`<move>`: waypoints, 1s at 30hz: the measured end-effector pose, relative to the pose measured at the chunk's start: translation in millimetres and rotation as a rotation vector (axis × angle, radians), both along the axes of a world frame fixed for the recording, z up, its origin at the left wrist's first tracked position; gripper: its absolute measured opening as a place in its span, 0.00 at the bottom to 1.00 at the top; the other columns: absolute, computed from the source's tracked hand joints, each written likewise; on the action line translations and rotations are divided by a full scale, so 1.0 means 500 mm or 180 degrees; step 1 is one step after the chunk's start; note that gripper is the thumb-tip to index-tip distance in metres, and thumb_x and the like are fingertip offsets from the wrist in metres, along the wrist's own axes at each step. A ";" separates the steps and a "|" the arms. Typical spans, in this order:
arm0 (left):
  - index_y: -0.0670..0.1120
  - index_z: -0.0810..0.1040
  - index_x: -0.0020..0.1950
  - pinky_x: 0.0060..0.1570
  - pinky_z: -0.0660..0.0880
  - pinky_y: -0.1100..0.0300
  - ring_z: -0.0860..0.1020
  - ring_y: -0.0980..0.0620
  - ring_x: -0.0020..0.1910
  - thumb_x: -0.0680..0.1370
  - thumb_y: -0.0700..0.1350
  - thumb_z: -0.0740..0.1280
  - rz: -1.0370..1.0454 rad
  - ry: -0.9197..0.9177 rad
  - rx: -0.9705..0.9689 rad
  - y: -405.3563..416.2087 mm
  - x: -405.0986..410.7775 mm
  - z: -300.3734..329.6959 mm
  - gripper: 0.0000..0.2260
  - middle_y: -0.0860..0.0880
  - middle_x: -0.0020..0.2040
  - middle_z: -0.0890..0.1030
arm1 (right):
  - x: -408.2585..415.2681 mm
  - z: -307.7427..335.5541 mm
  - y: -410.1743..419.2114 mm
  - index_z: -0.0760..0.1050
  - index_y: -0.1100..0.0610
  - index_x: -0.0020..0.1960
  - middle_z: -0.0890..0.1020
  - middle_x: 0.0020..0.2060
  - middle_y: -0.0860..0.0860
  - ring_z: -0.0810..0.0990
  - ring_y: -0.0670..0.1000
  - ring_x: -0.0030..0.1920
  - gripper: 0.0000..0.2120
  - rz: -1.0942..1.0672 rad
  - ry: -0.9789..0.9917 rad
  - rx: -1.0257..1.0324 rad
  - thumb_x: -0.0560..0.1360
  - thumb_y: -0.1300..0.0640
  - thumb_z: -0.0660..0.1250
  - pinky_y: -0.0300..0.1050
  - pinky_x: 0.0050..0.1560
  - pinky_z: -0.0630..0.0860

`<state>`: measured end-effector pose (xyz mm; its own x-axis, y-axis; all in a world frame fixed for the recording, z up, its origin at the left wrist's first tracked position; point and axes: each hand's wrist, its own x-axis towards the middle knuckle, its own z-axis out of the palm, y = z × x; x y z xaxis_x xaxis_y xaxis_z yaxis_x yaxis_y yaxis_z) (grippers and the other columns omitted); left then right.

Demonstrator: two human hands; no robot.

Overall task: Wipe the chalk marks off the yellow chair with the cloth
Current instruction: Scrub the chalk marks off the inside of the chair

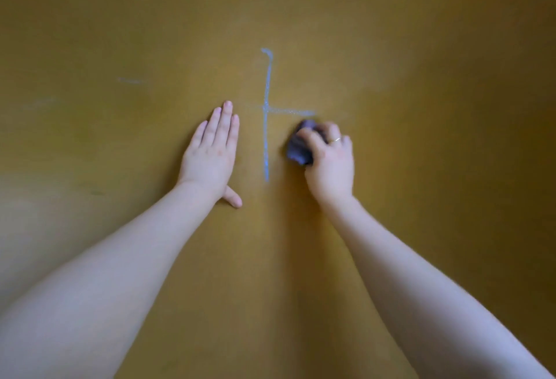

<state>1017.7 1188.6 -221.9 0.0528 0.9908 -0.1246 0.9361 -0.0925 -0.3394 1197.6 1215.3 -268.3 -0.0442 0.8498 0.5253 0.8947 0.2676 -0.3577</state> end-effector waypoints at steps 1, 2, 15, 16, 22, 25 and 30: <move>0.37 0.32 0.74 0.73 0.39 0.55 0.37 0.45 0.75 0.57 0.68 0.73 -0.0011 -0.0041 0.0027 -0.001 -0.002 -0.002 0.67 0.39 0.74 0.32 | -0.030 -0.023 -0.025 0.79 0.52 0.52 0.78 0.54 0.55 0.72 0.58 0.41 0.19 0.0231 -0.0072 -0.0077 0.64 0.67 0.66 0.41 0.39 0.67; 0.37 0.32 0.74 0.73 0.40 0.55 0.37 0.45 0.75 0.57 0.68 0.73 -0.0019 -0.0073 0.0058 -0.001 -0.004 -0.004 0.67 0.40 0.74 0.32 | -0.058 -0.040 -0.049 0.79 0.51 0.50 0.79 0.53 0.54 0.72 0.58 0.39 0.18 0.0355 -0.0072 -0.0159 0.64 0.65 0.66 0.40 0.38 0.70; 0.39 0.28 0.73 0.73 0.42 0.55 0.34 0.47 0.75 0.57 0.70 0.71 -0.0064 -0.0208 0.0024 0.006 -0.022 -0.022 0.67 0.43 0.73 0.28 | 0.053 0.104 0.088 0.77 0.51 0.54 0.74 0.59 0.55 0.71 0.60 0.50 0.23 -0.0991 0.0462 0.0583 0.65 0.70 0.59 0.43 0.40 0.63; 0.39 0.28 0.72 0.73 0.42 0.55 0.34 0.47 0.75 0.57 0.70 0.71 -0.0076 -0.0215 0.0022 0.007 -0.023 -0.022 0.67 0.43 0.73 0.28 | 0.054 0.104 0.091 0.77 0.52 0.54 0.74 0.59 0.54 0.71 0.60 0.50 0.24 -0.1057 0.0531 0.0647 0.65 0.71 0.58 0.41 0.41 0.61; 0.39 0.29 0.73 0.73 0.42 0.55 0.34 0.47 0.75 0.57 0.69 0.72 -0.0105 -0.0273 0.0071 0.008 -0.024 -0.026 0.67 0.43 0.74 0.29 | -0.005 -0.022 -0.016 0.80 0.54 0.48 0.79 0.51 0.56 0.73 0.59 0.40 0.16 0.0144 -0.0043 0.0159 0.63 0.67 0.66 0.40 0.40 0.60; 0.40 0.30 0.74 0.73 0.40 0.55 0.36 0.47 0.75 0.58 0.70 0.71 -0.0069 -0.0235 0.0129 0.002 -0.020 -0.023 0.66 0.43 0.74 0.30 | -0.050 -0.055 -0.085 0.80 0.51 0.46 0.79 0.50 0.53 0.72 0.56 0.37 0.14 0.0536 0.0029 -0.0402 0.64 0.64 0.67 0.41 0.40 0.66; 0.40 0.30 0.74 0.73 0.38 0.51 0.35 0.42 0.75 0.61 0.71 0.68 0.0521 -0.0551 0.0075 -0.038 -0.028 -0.023 0.63 0.38 0.73 0.30 | -0.053 -0.043 -0.128 0.79 0.51 0.49 0.79 0.49 0.55 0.69 0.55 0.36 0.15 0.1024 -0.0240 -0.0755 0.66 0.62 0.62 0.45 0.38 0.75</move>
